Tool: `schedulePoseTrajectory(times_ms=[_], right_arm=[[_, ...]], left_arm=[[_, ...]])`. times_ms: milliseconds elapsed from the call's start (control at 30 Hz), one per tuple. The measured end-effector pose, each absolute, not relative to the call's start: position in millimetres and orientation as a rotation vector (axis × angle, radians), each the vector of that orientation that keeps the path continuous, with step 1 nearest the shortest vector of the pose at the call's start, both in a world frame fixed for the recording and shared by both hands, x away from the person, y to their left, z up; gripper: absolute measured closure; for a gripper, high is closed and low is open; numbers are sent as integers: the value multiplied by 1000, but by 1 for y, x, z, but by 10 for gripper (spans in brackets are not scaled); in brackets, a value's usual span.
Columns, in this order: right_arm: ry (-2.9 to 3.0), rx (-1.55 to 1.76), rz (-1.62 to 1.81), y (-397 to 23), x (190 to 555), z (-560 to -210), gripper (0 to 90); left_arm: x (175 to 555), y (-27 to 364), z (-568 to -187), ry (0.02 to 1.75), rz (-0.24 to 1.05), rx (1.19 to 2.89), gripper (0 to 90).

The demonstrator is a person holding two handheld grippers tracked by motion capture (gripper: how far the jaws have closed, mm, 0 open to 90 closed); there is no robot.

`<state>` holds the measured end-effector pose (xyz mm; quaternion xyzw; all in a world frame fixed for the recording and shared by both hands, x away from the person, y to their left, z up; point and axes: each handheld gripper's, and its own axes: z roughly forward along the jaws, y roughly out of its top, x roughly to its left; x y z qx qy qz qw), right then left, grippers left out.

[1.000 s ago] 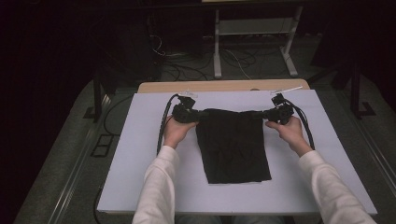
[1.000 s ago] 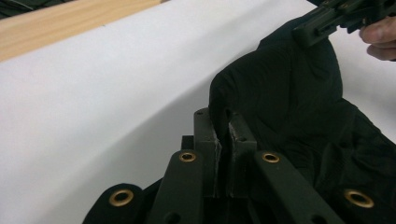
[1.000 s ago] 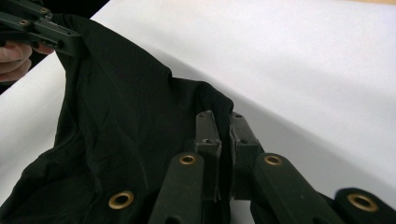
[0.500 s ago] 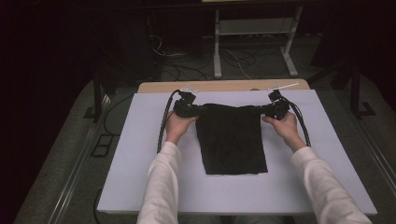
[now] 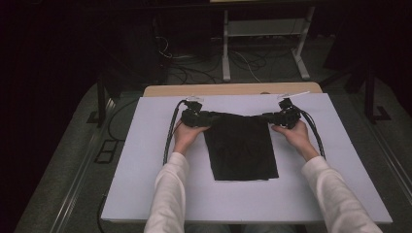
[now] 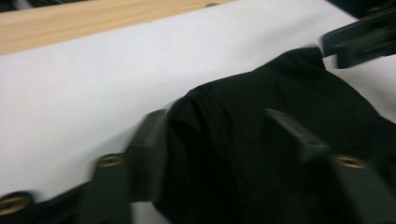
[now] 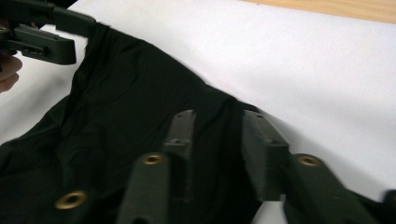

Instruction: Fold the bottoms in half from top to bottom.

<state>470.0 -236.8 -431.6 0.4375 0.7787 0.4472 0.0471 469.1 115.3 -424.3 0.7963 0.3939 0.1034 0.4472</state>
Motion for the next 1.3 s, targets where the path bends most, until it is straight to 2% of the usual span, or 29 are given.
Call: schedulePoseTrajectory(times_ms=[200,367,433,500,633,1300], right_arm=[[2384,1301,1360,-244,458,-427,382],[2366,1313,1374,-248,450,-426,191],[2353,1316,1365,-249,447,-425,135],[2340,1317,1366,-251,445,-424,122],[2315,1328,1371,-254,440,-422,11],[2292,1299,1419,-277,397,-405,0]], left_arm=[[460,131,-420,982,228,1893,149],[456,140,-418,988,225,1866,82],[455,143,-417,990,220,1861,55],[453,145,-417,997,212,1857,26],[448,148,-417,995,217,1861,0],[409,159,-391,932,264,1873,0]])
